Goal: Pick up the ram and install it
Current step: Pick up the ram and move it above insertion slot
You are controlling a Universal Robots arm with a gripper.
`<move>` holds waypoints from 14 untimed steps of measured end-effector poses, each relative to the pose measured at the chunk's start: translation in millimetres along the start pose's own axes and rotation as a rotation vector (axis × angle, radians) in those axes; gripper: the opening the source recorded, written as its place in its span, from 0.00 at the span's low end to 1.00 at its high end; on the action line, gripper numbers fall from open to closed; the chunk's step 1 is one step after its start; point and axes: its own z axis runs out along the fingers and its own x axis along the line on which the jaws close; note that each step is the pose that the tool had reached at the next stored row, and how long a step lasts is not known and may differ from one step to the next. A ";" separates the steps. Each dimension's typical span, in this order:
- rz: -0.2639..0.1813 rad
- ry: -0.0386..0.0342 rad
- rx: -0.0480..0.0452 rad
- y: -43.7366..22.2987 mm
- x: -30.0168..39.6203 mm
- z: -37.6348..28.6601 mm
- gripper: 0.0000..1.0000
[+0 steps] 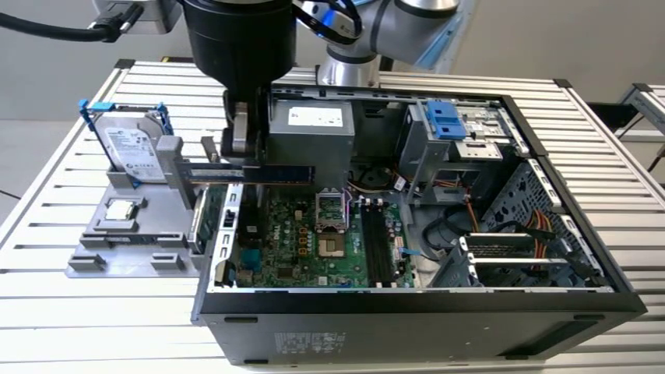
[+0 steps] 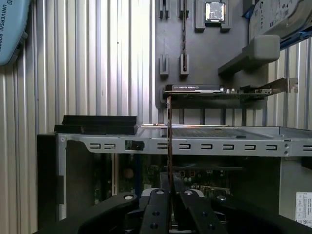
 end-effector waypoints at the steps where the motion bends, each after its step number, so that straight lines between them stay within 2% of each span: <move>1: 0.000 0.0001 -0.0001 -1.0 0.0 -0.1 0.00; 14: 0.000 0.0002 -0.0007 -14.3 -0.2 -0.5 0.00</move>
